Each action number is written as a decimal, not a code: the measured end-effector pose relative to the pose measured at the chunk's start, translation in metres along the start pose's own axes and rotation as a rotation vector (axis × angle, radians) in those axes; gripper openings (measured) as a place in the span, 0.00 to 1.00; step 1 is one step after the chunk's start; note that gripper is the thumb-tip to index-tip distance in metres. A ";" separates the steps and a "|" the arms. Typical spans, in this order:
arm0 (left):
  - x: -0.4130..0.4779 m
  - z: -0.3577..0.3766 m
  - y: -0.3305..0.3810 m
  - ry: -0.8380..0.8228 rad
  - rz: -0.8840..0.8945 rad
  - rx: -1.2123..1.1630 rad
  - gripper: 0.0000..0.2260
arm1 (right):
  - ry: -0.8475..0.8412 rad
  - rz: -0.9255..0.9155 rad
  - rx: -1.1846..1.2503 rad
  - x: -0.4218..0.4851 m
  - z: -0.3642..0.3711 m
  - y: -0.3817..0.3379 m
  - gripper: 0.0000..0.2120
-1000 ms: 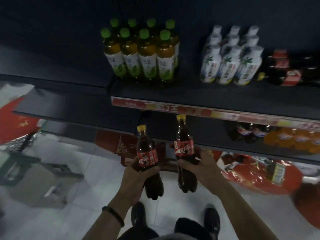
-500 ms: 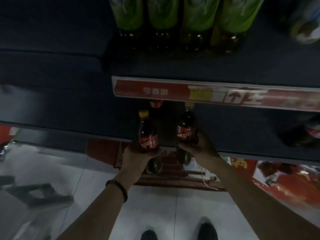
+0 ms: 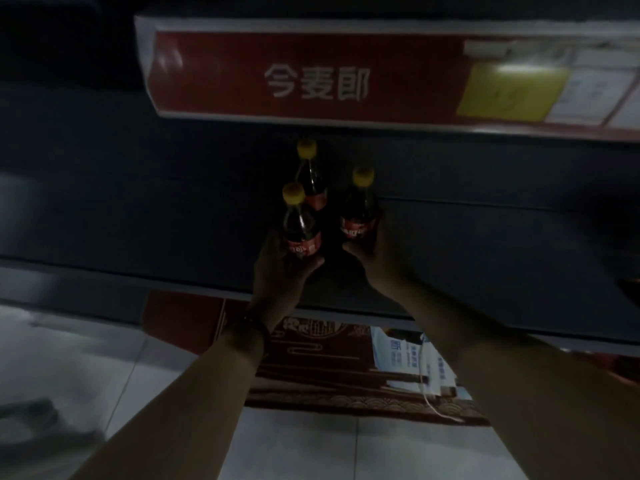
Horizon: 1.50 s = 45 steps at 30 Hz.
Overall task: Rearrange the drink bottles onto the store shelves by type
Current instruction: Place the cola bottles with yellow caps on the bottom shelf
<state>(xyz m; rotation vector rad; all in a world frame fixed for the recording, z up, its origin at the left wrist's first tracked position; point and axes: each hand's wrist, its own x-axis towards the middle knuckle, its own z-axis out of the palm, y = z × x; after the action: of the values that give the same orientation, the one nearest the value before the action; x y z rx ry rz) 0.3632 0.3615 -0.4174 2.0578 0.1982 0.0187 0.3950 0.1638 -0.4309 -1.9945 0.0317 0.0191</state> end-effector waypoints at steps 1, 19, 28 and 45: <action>0.002 0.003 -0.002 0.009 0.007 0.021 0.28 | 0.018 -0.014 -0.018 0.004 0.001 0.002 0.39; 0.016 0.040 -0.011 0.213 -0.125 -0.046 0.27 | -0.017 0.078 -0.158 0.046 0.023 0.006 0.31; 0.017 0.042 -0.012 0.204 -0.122 -0.037 0.25 | -0.020 0.156 -0.191 0.045 0.026 0.011 0.30; -0.066 0.022 0.011 -0.011 -0.182 0.237 0.23 | -0.170 0.205 -0.115 -0.054 -0.007 -0.021 0.18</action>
<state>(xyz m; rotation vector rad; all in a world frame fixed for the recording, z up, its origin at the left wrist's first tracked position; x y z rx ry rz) 0.3020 0.3273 -0.4138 2.2670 0.3957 -0.1341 0.3417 0.1667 -0.4078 -2.0899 0.1282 0.3284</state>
